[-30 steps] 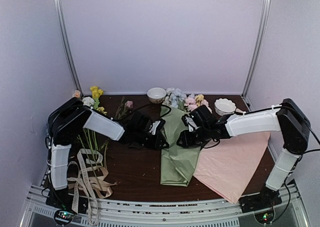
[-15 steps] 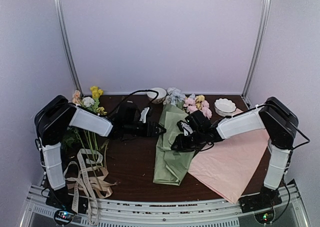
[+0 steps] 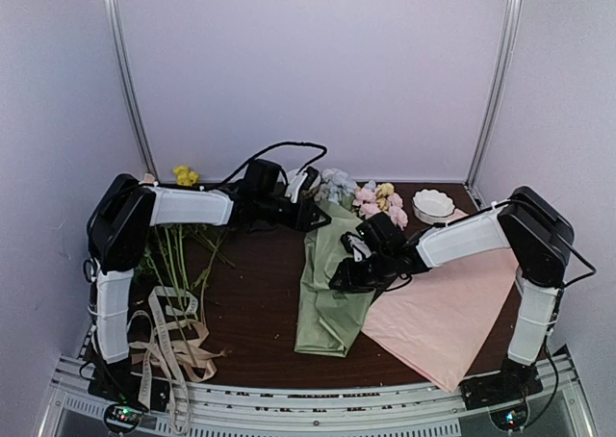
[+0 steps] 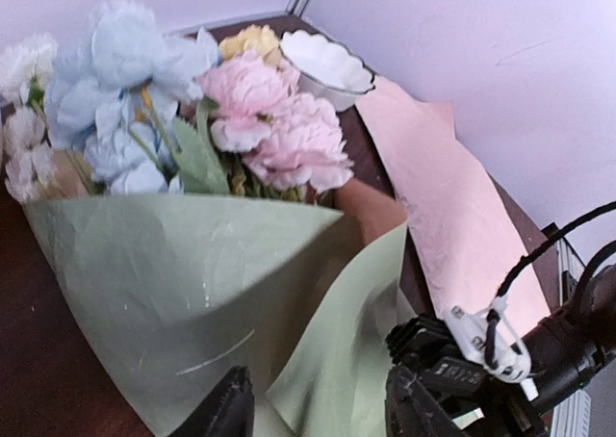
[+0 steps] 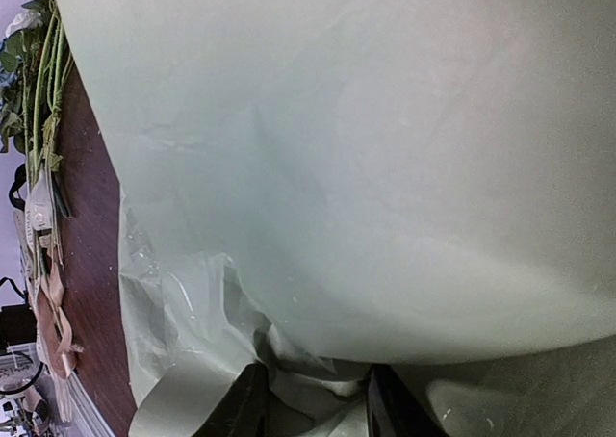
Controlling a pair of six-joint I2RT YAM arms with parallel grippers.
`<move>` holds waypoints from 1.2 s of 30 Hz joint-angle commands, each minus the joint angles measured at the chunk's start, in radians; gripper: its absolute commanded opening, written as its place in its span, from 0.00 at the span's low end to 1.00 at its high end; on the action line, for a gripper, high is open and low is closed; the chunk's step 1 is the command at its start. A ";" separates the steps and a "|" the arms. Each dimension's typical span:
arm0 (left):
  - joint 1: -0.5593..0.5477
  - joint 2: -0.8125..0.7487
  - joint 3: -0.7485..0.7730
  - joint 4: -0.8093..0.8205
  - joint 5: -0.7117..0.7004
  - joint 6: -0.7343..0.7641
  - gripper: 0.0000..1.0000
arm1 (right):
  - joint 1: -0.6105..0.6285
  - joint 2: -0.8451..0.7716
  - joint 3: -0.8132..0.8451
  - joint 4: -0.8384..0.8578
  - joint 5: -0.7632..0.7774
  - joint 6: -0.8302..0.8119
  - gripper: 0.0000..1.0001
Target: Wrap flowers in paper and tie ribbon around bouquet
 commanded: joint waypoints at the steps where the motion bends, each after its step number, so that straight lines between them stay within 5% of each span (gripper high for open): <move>1: 0.000 0.047 0.040 -0.132 -0.014 0.091 0.48 | 0.005 0.006 0.007 -0.067 0.011 -0.012 0.35; 6: 0.002 0.075 0.090 -0.193 -0.036 0.127 0.44 | 0.004 -0.009 0.011 -0.082 0.018 -0.019 0.35; 10: 0.001 0.076 0.086 -0.151 -0.024 0.118 0.03 | 0.005 -0.020 0.021 -0.101 0.024 -0.041 0.35; 11: 0.002 0.076 0.081 -0.132 -0.021 0.113 0.00 | 0.005 -0.025 0.028 -0.113 0.029 -0.052 0.35; 16: 0.009 0.083 0.058 -0.119 -0.112 0.089 0.00 | 0.061 -0.114 0.051 -0.169 0.099 -0.175 0.31; 20: 0.028 0.094 0.022 -0.055 -0.088 0.063 0.00 | 0.215 -0.218 0.101 -0.228 0.211 -0.405 0.29; 24: 0.029 0.105 0.014 -0.047 -0.078 0.062 0.00 | 0.368 -0.149 0.221 -0.386 0.323 -0.569 0.21; 27: 0.030 0.105 0.024 -0.059 -0.096 0.070 0.00 | 0.425 -0.029 0.323 -0.508 0.427 -0.585 0.11; 36: 0.035 0.075 0.065 -0.104 -0.159 0.127 0.00 | 0.476 0.074 0.342 -0.571 0.549 -0.554 0.04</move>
